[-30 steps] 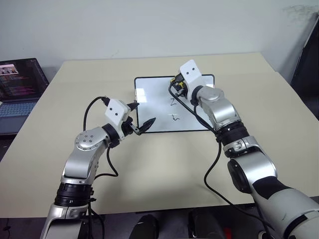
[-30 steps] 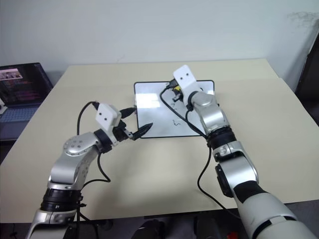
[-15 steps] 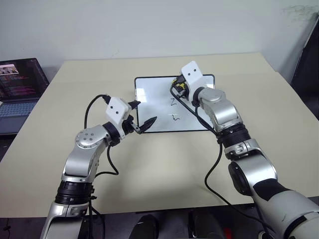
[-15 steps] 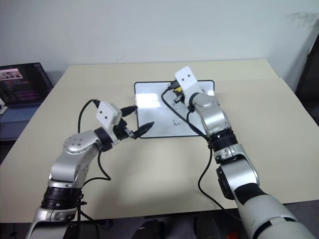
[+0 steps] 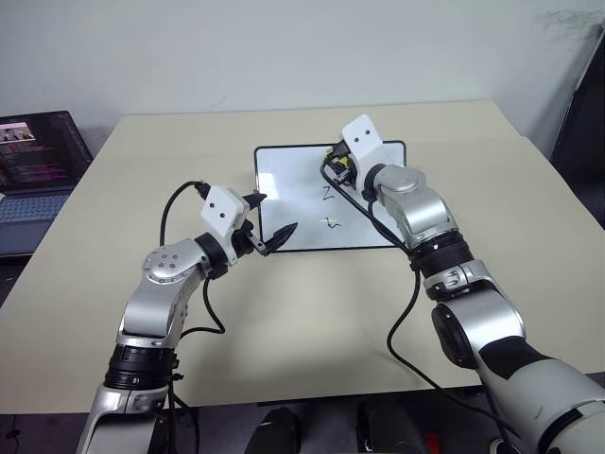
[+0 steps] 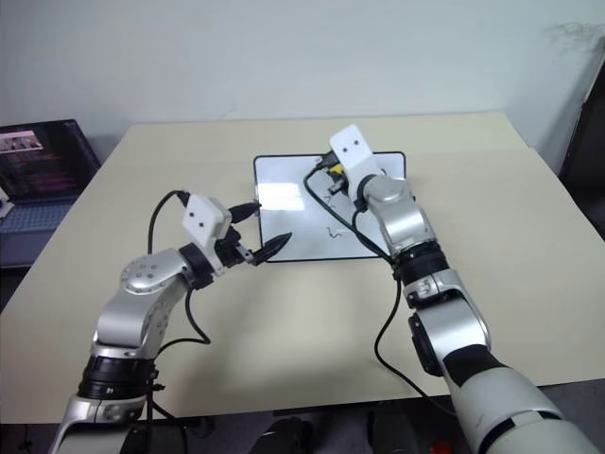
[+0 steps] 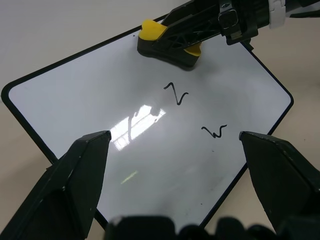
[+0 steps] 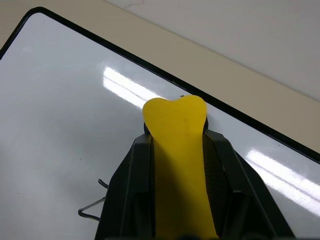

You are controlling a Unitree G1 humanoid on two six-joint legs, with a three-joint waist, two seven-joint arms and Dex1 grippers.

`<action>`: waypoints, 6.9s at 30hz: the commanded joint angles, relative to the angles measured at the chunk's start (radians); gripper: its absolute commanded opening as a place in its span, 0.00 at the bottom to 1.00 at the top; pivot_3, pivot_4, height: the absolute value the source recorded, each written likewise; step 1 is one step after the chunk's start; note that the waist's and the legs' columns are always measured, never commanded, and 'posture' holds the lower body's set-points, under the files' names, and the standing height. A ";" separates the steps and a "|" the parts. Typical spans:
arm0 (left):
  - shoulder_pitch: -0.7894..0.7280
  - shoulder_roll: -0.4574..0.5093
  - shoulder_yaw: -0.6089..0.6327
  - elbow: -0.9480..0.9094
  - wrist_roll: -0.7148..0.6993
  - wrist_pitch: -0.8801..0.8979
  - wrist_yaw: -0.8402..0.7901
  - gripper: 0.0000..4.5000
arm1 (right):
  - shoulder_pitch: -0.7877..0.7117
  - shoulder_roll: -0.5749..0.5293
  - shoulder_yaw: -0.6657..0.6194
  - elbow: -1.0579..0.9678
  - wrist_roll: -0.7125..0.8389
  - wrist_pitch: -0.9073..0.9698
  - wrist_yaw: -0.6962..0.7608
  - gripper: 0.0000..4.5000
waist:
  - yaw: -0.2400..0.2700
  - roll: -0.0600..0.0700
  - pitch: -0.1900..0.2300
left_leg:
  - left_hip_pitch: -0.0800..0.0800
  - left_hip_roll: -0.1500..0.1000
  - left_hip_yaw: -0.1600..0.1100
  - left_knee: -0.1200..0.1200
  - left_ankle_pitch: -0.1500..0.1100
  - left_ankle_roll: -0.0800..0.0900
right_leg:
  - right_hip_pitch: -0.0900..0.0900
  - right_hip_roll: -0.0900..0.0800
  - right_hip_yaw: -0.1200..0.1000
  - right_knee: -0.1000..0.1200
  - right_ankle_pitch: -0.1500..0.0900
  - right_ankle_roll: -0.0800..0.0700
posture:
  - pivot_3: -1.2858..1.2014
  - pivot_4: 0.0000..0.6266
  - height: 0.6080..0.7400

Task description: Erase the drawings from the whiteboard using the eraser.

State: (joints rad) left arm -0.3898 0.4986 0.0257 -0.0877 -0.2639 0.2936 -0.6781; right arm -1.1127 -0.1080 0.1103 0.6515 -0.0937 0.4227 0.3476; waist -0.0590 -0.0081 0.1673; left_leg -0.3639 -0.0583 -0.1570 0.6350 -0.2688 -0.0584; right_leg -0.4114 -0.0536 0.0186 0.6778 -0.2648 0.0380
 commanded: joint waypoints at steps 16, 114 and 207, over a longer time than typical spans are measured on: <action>-0.006 0.004 0.013 -0.046 -0.007 -0.008 0.002 1.00 | -0.054 0.038 -0.007 0.039 0.010 -0.040 -0.004 0.21 | 0.000 0.000 0.000 | 0.000 0.000 0.000 0.000 0.000 0.000 | 0.000 0.000 0.000 0.000 0.000 0.000 | 0.52 0.24 1.00; 0.096 -0.035 0.004 -0.137 -0.033 0.055 0.026 1.00 | 0.243 -0.173 -0.033 -0.735 0.133 0.505 0.023 0.21 | 0.008 -0.001 0.001 | -0.002 0.000 -0.002 -0.004 0.000 0.000 | 0.000 -0.001 -0.001 -0.006 0.000 0.000 | 0.52 0.24 1.00; 0.114 -0.039 -0.002 -0.171 -0.029 0.068 0.087 1.00 | 0.349 -0.098 0.129 -0.368 -0.024 0.043 0.087 0.21 | 0.013 -0.003 -0.001 | 0.003 0.000 -0.001 -0.003 0.000 -0.001 | 0.005 0.000 -0.002 -0.003 0.000 0.000 | 0.52 0.24 1.00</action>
State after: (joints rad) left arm -0.2573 0.4630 0.0249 -0.2422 -0.2895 0.3829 -0.5828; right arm -0.7713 -0.1863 0.2592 0.3035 -0.1056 0.4284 0.4374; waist -0.0463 -0.0113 0.1659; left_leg -0.3609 -0.0583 -0.1584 0.6325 -0.2683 -0.0591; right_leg -0.4069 -0.0535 0.0166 0.6748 -0.2647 0.0380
